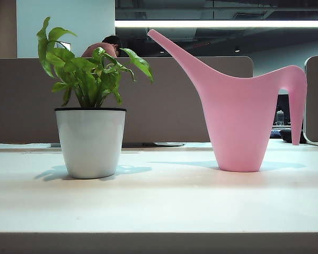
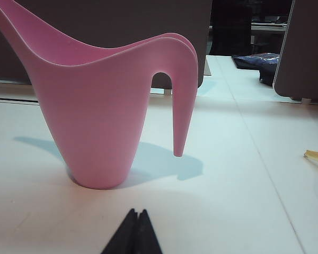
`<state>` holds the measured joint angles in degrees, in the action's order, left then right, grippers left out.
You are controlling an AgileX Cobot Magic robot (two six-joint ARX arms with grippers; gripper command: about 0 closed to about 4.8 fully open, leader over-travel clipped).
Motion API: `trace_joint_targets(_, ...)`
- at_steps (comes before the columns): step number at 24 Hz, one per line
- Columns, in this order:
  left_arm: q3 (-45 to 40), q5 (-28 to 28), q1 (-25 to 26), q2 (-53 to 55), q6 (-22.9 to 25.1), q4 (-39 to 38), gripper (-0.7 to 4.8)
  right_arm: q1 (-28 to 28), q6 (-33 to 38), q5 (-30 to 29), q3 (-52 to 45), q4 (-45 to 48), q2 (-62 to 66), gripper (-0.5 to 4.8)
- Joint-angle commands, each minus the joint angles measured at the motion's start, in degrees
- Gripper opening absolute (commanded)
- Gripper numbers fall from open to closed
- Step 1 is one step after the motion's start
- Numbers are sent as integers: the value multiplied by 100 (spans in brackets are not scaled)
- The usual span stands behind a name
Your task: Pick up the watering can from the table, water the potted plant, and put the can back.
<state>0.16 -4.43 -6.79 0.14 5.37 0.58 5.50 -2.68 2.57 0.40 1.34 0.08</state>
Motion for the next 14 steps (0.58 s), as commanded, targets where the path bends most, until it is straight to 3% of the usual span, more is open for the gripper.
trace_joint_targets(1, 20, 79, 0, 2, 2, -76, -5, 0, -11, 15, -33, 59, -13, -6)
trace_joint_targets(7, 20, 72, 0, 2, -2, -72, -5, 0, -11, 68, -33, 55, -13, -6)
trace_joint_targets(10, 125, 76, -2, 2, -103, -13, -5, 2, 120, 577, -26, 339, -13, -6)
trace_joint_targets(11, 278, 72, -2, 2, -107, -22, -5, 2, 470, 861, 7, 706, -13, -6)
trace_joint_targets(14, 721, 216, -2, 4, -153, -160, -5, 2, 758, 1040, 367, 1025, -13, -6)
